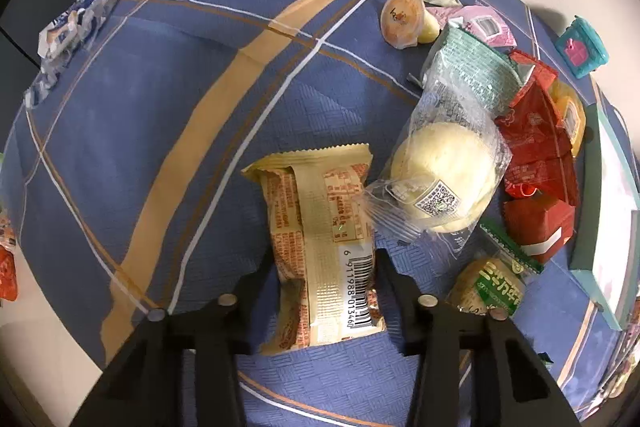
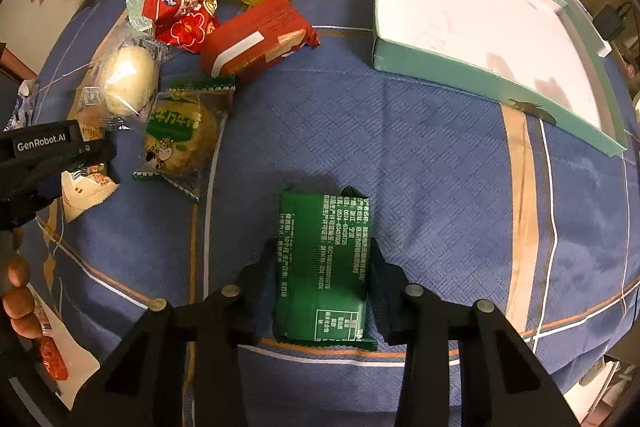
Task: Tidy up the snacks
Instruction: 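Lift the green pack with the right tool while the left tool lifts the bread bag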
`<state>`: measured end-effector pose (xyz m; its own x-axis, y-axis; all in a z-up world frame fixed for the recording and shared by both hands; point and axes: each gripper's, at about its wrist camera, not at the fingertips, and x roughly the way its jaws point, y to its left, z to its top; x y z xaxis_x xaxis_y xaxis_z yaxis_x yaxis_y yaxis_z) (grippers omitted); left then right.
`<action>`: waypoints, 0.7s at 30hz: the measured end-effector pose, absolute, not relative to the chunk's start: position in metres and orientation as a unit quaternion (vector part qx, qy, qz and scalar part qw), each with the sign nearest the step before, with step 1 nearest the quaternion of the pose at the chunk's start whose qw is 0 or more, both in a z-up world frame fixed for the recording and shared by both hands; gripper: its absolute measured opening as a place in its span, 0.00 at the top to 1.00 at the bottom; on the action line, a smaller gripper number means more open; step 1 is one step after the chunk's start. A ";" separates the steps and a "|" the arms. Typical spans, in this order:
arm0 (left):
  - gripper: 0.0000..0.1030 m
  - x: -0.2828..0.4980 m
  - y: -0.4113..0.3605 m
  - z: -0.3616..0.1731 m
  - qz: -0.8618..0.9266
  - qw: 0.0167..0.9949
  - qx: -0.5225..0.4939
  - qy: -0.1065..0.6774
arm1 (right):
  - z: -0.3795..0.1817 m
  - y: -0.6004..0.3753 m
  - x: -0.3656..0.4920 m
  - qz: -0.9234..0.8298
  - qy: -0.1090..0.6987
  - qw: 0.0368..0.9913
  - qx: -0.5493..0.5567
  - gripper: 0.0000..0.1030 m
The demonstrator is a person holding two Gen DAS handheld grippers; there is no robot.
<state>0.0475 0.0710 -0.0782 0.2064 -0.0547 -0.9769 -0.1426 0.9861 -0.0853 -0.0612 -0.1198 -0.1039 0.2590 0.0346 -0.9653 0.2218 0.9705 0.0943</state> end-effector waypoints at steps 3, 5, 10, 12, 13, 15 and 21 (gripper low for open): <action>0.62 0.048 0.070 -0.074 0.028 0.775 -0.077 0.627 | -0.097 -0.121 -0.062 -0.056 0.599 0.791 0.112 0.60; 0.62 0.048 0.071 -0.073 0.028 0.775 -0.081 0.627 | -0.090 -0.121 -0.065 -0.055 0.592 0.796 0.115 0.60; 0.63 0.049 0.079 -0.059 0.034 0.779 -0.092 0.619 | -0.070 -0.124 -0.075 -0.056 0.571 0.809 0.124 0.60; 0.63 0.048 0.083 -0.052 0.038 0.785 -0.099 0.610 | -0.063 -0.127 -0.077 -0.057 0.564 0.813 0.132 0.60; 0.63 0.048 0.085 -0.047 0.040 0.790 -0.102 0.604 | -0.061 -0.130 -0.078 -0.058 0.560 0.815 0.135 0.60; 0.63 0.044 0.089 -0.038 0.043 0.797 -0.107 0.593 | -0.052 -0.140 -0.080 -0.065 0.551 0.819 0.144 0.60; 0.63 0.036 0.076 -0.013 0.027 0.822 -0.109 0.558 | -0.033 -0.189 -0.091 -0.125 0.516 0.829 0.177 0.60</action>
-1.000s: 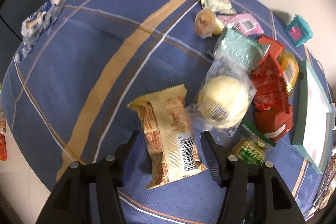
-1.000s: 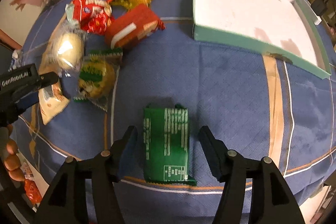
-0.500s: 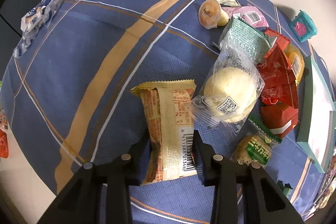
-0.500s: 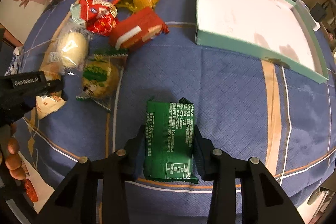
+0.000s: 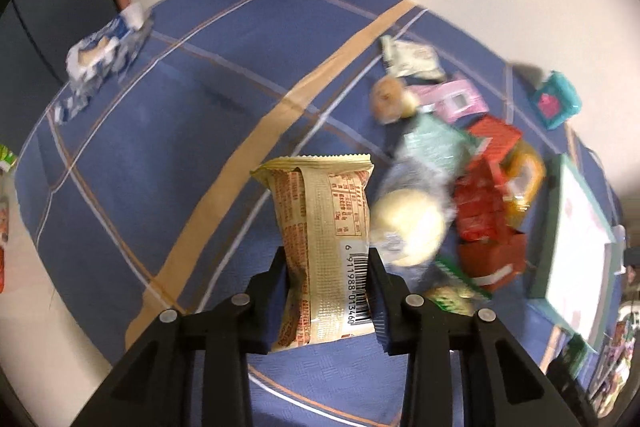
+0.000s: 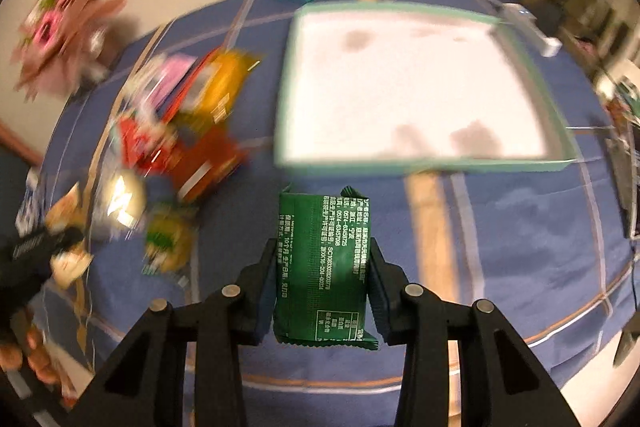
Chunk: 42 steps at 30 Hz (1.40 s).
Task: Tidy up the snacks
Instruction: 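Lift the green pack with the right tool while the left tool lifts the bread bag, then place the green pack in the tray with the right tool while the left tool places the bread bag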
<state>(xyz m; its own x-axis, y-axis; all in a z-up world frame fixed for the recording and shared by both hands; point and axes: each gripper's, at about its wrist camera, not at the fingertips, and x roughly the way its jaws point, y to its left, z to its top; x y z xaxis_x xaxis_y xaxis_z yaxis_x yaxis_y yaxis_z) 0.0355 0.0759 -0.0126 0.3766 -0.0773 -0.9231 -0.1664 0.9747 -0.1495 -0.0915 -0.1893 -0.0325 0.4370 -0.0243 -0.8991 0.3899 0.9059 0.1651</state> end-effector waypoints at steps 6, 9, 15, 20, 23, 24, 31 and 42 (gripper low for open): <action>0.63 0.029 0.027 0.008 -0.032 0.839 -0.082 0.537 | -0.026 -0.251 -0.092 -0.177 0.493 0.825 0.213 0.60; 0.63 0.024 -0.012 0.017 -0.075 0.842 -0.054 0.531 | -0.025 -0.271 -0.095 -0.195 0.486 0.821 0.226 0.60; 0.63 0.025 -0.080 0.023 -0.147 0.843 -0.005 0.517 | -0.028 -0.299 -0.088 -0.217 0.474 0.817 0.245 0.59; 0.63 0.033 -0.130 0.017 -0.185 0.839 0.027 0.512 | -0.028 -0.317 -0.077 -0.235 0.456 0.822 0.248 0.60; 0.63 0.039 -0.154 0.014 -0.201 0.838 0.037 0.506 | -0.027 -0.329 -0.069 -0.241 0.444 0.826 0.251 0.60; 0.63 0.042 -0.162 0.014 -0.207 0.838 0.040 0.503 | -0.026 -0.333 -0.066 -0.243 0.439 0.828 0.251 0.60; 0.63 0.052 -0.198 0.001 -0.218 0.833 0.065 0.505 | -0.039 -0.347 -0.061 -0.252 0.456 0.814 0.256 0.60; 0.63 0.052 -0.189 -0.017 -0.165 0.804 0.071 0.566 | -0.047 -0.333 -0.068 -0.202 0.498 0.803 0.257 0.60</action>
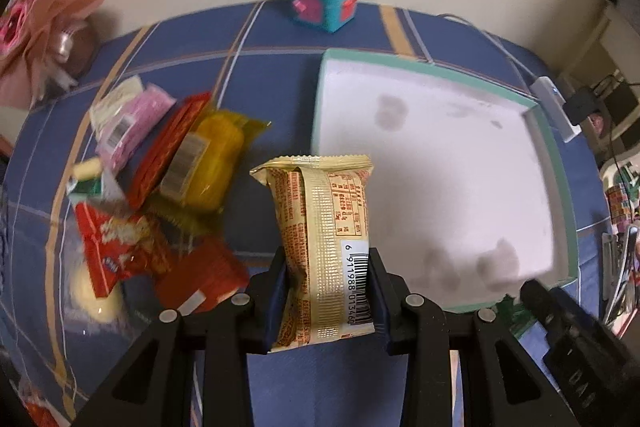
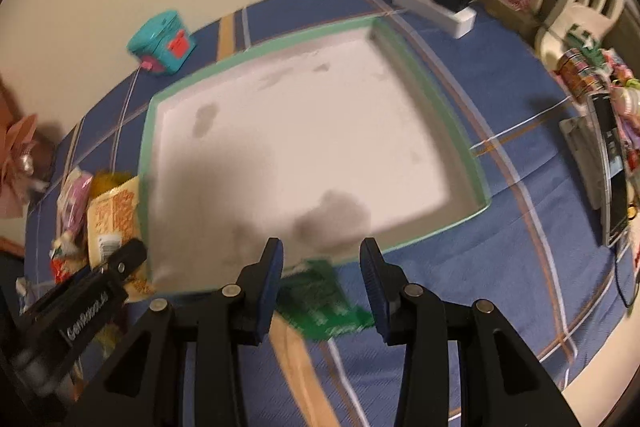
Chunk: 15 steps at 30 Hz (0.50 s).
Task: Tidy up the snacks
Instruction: 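Place the green pack in the tray with the right tool while the left tool places the bread bag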
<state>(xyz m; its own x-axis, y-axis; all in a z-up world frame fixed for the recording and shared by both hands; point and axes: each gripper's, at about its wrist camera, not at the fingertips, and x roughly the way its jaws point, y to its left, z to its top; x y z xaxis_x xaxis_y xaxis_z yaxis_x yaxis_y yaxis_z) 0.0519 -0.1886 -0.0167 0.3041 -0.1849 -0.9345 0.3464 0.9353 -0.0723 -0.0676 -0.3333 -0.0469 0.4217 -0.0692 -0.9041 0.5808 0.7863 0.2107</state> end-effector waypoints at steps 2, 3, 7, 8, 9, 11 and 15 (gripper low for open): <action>0.63 0.053 -0.185 -0.020 -0.160 0.800 0.067 0.574 | -0.051 -0.328 -0.066 -0.197 0.506 0.802 0.250 0.60; 0.63 0.053 -0.184 -0.022 -0.158 0.798 0.064 0.578 | -0.052 -0.325 -0.066 -0.195 0.509 0.801 0.246 0.60; 0.63 0.054 -0.180 -0.026 -0.157 0.790 0.045 0.591 | -0.057 -0.319 -0.066 -0.179 0.523 0.793 0.255 0.48; 0.63 0.053 -0.180 -0.027 -0.157 0.789 0.042 0.593 | -0.058 -0.317 -0.067 -0.178 0.528 0.791 0.253 0.47; 0.63 0.053 -0.180 -0.027 -0.157 0.788 0.042 0.594 | -0.058 -0.316 -0.067 -0.179 0.529 0.791 0.250 0.46; 0.63 0.052 -0.180 -0.027 -0.158 0.787 0.040 0.595 | -0.056 -0.313 -0.068 -0.179 0.530 0.792 0.243 0.46; 0.63 0.052 -0.183 -0.027 -0.159 0.784 0.037 0.599 | -0.048 -0.307 -0.072 -0.173 0.528 0.798 0.232 0.46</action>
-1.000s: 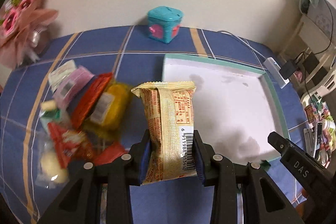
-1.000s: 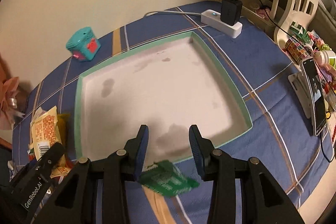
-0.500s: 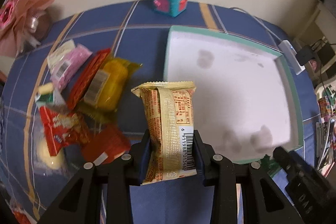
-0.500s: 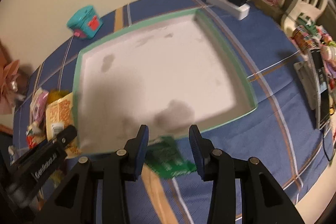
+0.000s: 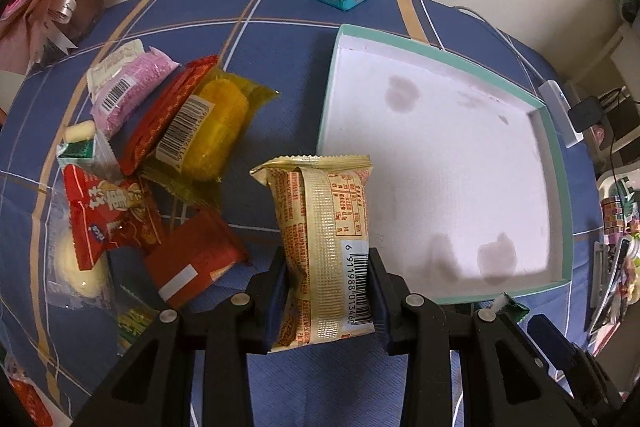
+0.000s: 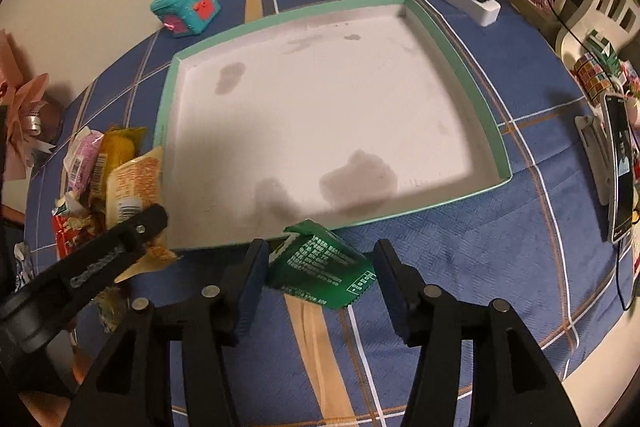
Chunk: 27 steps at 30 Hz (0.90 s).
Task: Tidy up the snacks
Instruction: 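Place the green pack in the tray with the right tool while the left tool places the bread bag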
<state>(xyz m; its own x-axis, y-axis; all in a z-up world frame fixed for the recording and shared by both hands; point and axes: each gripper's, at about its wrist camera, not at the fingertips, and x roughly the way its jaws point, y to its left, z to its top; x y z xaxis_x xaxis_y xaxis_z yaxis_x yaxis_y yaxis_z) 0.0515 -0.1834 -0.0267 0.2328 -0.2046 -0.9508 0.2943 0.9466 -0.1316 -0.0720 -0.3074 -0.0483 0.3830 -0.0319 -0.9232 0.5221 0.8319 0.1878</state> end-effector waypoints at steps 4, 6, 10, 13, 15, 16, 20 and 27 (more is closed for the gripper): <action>0.63 0.052 -0.183 -0.028 -0.159 0.782 0.031 0.603 | -0.040 -0.303 -0.077 -0.167 0.521 0.807 0.221 0.45; 0.63 0.052 -0.182 -0.028 -0.158 0.781 0.028 0.604 | -0.039 -0.300 -0.077 -0.164 0.525 0.808 0.211 0.45; 0.63 0.050 -0.177 -0.028 -0.155 0.779 0.021 0.607 | -0.048 -0.294 -0.077 -0.159 0.542 0.802 0.193 0.45; 0.63 0.050 -0.174 -0.029 -0.152 0.778 0.017 0.609 | -0.059 -0.290 -0.075 -0.152 0.558 0.794 0.189 0.45; 0.63 0.049 -0.173 -0.029 -0.151 0.779 0.018 0.609 | -0.068 -0.290 -0.070 -0.151 0.563 0.791 0.187 0.45; 0.63 0.049 -0.173 -0.029 -0.151 0.779 0.018 0.609 | -0.071 -0.291 -0.068 -0.151 0.564 0.790 0.185 0.45; 0.63 0.050 -0.174 -0.030 -0.150 0.779 0.020 0.608 | -0.081 -0.292 -0.062 -0.163 0.569 0.789 0.165 0.48; 0.63 0.050 -0.181 -0.032 -0.152 0.781 0.028 0.605 | -0.073 -0.293 -0.063 -0.167 0.551 0.803 0.157 0.58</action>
<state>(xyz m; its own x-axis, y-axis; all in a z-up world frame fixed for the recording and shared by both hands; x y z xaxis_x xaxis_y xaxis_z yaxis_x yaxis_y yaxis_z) 0.0496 -0.1811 -0.0316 0.2218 -0.2025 -0.9538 0.2713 0.9524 -0.1391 -0.0634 -0.2934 -0.0730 0.3376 -0.0948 -0.9365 0.4411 0.8948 0.0684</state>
